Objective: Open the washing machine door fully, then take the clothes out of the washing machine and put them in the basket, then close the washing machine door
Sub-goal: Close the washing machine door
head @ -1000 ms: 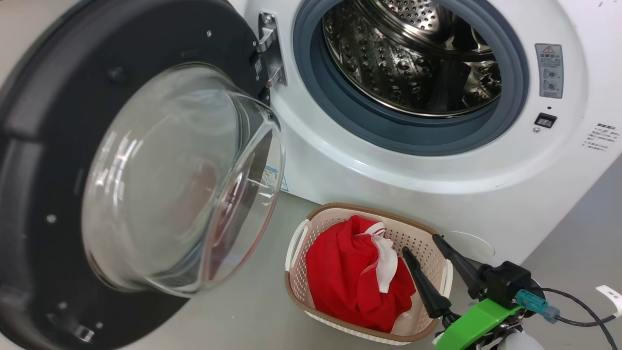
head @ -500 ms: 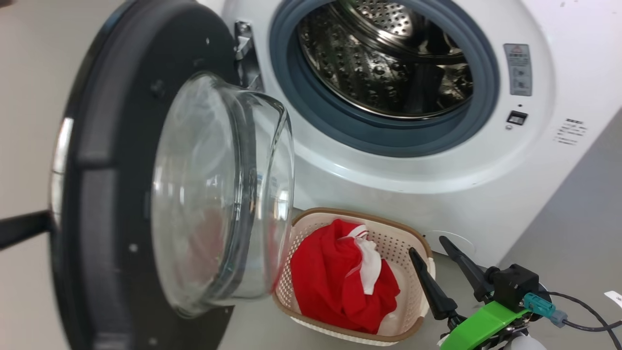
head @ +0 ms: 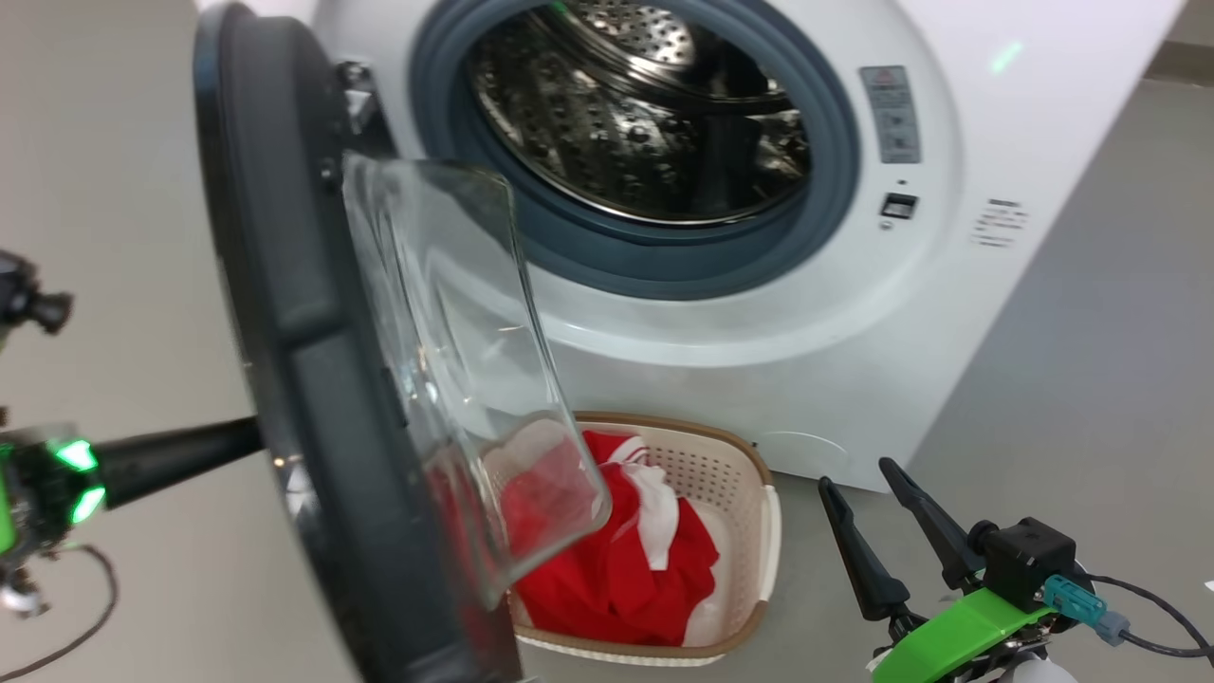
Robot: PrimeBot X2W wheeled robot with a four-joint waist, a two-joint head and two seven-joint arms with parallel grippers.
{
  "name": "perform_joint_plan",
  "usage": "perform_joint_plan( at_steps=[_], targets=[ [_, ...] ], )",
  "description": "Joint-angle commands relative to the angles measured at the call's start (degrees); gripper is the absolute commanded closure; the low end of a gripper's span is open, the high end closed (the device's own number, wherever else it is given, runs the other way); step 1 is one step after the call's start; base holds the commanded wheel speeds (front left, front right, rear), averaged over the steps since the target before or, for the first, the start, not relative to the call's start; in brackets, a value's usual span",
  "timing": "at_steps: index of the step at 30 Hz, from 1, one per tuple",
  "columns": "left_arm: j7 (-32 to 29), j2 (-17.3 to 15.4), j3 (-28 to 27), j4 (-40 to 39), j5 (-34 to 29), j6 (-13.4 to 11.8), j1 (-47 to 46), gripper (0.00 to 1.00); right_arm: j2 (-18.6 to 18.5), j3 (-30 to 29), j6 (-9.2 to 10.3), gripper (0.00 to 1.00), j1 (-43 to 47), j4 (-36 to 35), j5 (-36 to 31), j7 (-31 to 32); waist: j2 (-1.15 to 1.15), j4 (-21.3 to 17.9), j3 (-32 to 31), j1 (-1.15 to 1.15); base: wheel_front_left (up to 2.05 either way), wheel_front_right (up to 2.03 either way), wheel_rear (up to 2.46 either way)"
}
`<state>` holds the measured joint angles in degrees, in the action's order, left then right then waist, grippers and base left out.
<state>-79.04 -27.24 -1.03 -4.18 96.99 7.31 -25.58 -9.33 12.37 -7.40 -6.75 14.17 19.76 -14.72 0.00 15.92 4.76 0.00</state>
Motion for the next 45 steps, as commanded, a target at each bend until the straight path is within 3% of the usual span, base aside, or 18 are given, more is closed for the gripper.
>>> perform_joint_plan(
  at_steps=[1,10,19,45],
  targets=[
    [0.5,-1.7,-2.1,-2.1,-0.6,0.2,-3.8,1.00,0.0,1.2,-0.09,0.00,-0.1,-1.6,-0.7,-0.3,0.00,-2.0,0.5,0.00,0.00,0.00,0.00],
    [2.7,3.9,0.0,-3.1,-3.1,0.2,-5.9,1.00,0.8,0.5,-0.09,0.00,-0.4,-2.2,-1.2,-0.3,0.00,-8.0,1.1,0.00,0.00,0.00,0.00],
    [6.0,6.7,-0.4,-2.3,-5.7,0.2,-7.4,1.00,1.7,-0.2,-0.09,0.00,-0.4,-2.9,-1.6,-0.3,0.00,-14.2,2.5,0.00,0.00,0.00,0.00],
    [13.8,6.0,-3.0,3.1,-11.3,0.2,-15.7,1.00,5.4,-0.9,-0.09,0.00,-2.2,-4.7,-2.8,-0.3,0.00,-26.1,8.3,0.00,0.00,0.00,0.00]
  ],
)
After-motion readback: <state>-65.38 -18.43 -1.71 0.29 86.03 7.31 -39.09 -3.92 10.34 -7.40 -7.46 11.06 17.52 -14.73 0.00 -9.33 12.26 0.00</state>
